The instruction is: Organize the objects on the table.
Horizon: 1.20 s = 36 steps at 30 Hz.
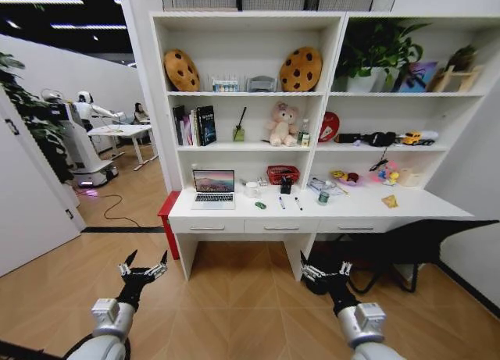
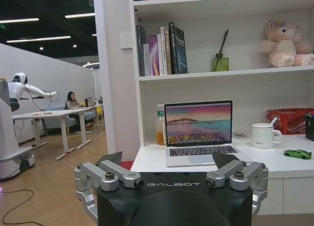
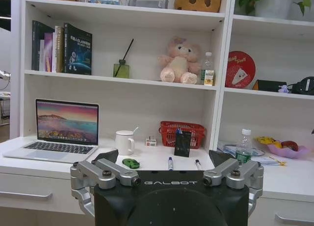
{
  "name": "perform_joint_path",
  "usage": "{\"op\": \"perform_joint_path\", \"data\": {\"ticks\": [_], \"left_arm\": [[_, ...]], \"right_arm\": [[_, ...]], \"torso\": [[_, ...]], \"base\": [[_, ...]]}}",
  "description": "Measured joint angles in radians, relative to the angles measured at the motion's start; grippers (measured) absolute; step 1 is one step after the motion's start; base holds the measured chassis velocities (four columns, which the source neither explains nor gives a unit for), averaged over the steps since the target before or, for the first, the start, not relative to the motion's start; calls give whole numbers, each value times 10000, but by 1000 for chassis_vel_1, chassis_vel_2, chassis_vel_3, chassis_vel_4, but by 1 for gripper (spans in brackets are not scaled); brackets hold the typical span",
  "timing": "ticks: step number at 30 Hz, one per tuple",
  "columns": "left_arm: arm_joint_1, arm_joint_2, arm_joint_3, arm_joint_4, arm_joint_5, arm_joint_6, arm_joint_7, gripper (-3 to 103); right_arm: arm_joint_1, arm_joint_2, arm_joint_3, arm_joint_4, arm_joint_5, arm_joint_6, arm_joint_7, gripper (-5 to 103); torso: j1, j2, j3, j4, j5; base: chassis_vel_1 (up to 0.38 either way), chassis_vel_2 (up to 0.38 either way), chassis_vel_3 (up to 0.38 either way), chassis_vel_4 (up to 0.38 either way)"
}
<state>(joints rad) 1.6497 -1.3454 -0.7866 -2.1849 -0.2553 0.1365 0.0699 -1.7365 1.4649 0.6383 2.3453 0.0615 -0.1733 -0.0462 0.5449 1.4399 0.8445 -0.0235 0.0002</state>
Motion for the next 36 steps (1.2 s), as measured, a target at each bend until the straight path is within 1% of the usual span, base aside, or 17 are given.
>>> {"op": "perform_joint_path", "data": {"ticks": [1,4,5,10,14,15,22,23,24,25,26,27,28,32,33,35,36], "left_arm": [[-5,-8,7,8,0,16,-4,100],[-11,-27,17,18,-2,26,-32,100],[-17,-34,24,28,-3,28,-34,100],[-16,-38,28,25,-19,-46,30,100],[-3,-46,22,20,-20,-63,55,100],[6,-51,19,18,-20,-67,60,100],[33,-79,20,-4,-20,-78,62,100],[34,-88,22,-3,-19,-83,62,100],[28,-98,28,4,-18,-90,61,100],[28,-98,28,4,-18,-90,61,100],[25,-114,34,11,-11,-97,61,100],[24,-128,37,11,5,-97,60,100],[24,-149,53,12,16,-95,60,100],[6,-190,81,5,24,-95,21,100],[-13,-219,84,1,25,-95,7,100],[-55,-248,85,4,34,-161,12,101],[-117,-292,84,34,68,-244,18,97]], "right_arm": [[-1,0,-2,-4,0,1,-5,100],[-5,-5,-3,-9,2,2,-60,100],[-13,-7,1,-14,2,2,-112,100],[-50,-4,-9,-29,-4,12,-178,100],[-64,0,-34,-37,-23,16,-204,100],[-61,-4,-39,-37,-29,18,-208,100],[-86,3,-88,-33,-117,18,-212,100],[-108,9,-99,-32,-161,10,-206,100],[-127,13,-104,-32,-190,1,-206,100],[-127,13,-104,-32,-190,1,-206,100],[-147,13,-107,-32,-220,-17,-205,100],[-154,14,-117,-28,-226,-54,-201,100],[-152,8,-118,-18,-234,-80,-193,100],[-130,-19,-115,-16,-247,-97,-186,100],[-112,-35,-114,-3,-248,-125,-183,100],[-105,-50,-114,21,-253,-157,-181,100],[-102,-52,-117,38,-267,-165,-180,100]], "torso": [[1,0,0,0,-6],[1,-1,0,4,4],[2,0,0,2,-7],[1,0,0,2,0],[1,-1,-1,-2,-5],[2,-2,0,3,0],[6,-4,1,1,1],[4,-3,1,3,-4],[1,-1,-2,-3,-7],[1,-1,-2,-3,-7],[2,-1,0,3,2],[8,-4,2,2,2],[10,-4,2,1,-11],[12,-5,2,0,-1],[15,-6,4,6,-1],[14,-6,3,1,-1],[8,-4,1,-6,-5]], "base": [[-245,231,216,-234],[-246,276,273,-252],[-270,287,280,-284],[-329,312,327,-322],[-355,360,351,-358],[-364,390,348,-368],[-364,349,373,-354],[-347,332,357,-321],[-361,332,361,-363],[-361,332,361,-363],[-338,356,361,-340],[-338,324,327,-340],[-304,324,265,-280],[-269,241,211,-231],[-141,192,74,-13],[-90,125,36,-7],[-35,28,-2,-64]]}}
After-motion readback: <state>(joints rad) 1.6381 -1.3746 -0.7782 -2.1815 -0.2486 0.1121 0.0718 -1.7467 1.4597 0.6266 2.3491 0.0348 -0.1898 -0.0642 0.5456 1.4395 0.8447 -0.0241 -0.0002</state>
